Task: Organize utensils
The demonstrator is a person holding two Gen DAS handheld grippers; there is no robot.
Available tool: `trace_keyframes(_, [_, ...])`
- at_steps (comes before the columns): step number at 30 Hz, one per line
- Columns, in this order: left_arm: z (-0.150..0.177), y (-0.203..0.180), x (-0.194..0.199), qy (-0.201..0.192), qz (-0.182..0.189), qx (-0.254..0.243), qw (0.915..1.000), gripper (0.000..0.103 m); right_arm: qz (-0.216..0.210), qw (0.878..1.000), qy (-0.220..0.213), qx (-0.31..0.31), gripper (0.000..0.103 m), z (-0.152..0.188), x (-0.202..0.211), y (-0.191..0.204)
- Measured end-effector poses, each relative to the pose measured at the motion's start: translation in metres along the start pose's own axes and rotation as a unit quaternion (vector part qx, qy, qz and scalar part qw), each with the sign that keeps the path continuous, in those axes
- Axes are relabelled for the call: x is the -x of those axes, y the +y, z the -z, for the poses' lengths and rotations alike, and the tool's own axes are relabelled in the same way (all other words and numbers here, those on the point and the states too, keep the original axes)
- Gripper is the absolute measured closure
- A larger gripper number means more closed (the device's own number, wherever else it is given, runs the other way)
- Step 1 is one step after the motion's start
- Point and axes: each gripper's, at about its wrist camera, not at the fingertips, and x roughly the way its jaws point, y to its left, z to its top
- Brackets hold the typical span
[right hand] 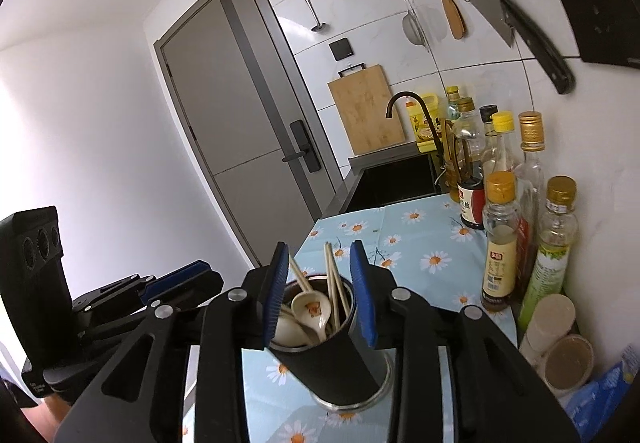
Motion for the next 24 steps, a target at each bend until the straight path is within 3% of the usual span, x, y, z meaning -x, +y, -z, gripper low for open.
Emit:
trace_keyframes(12, [0.043, -0.004, 0.048, 0.025, 0.027, 0.039, 0.9986, 0.079, 0.009, 0.999, 0.043, 0.019, 0.057, 0.042, 0.045, 0.017])
trace_keyframes(19, [0.072, -0.006, 0.072, 0.041, 0.018, 0.056, 0.9974, 0.059, 0.021, 0.997, 0.07, 0.016, 0.042, 0.074, 0.071, 0.024])
trace_keyframes(21, [0.082, -0.007, 0.078, 0.048, 0.018, 0.065, 0.9965, 0.043, 0.031, 0.996, 0.078, 0.024, 0.03, 0.083, 0.078, 0.027])
trace_keyframes(24, [0.095, -0.007, 0.085, 0.059, 0.026, 0.085, 0.9943, 0.035, 0.042, 0.994, 0.09, 0.037, 0.028, 0.096, 0.088, 0.031])
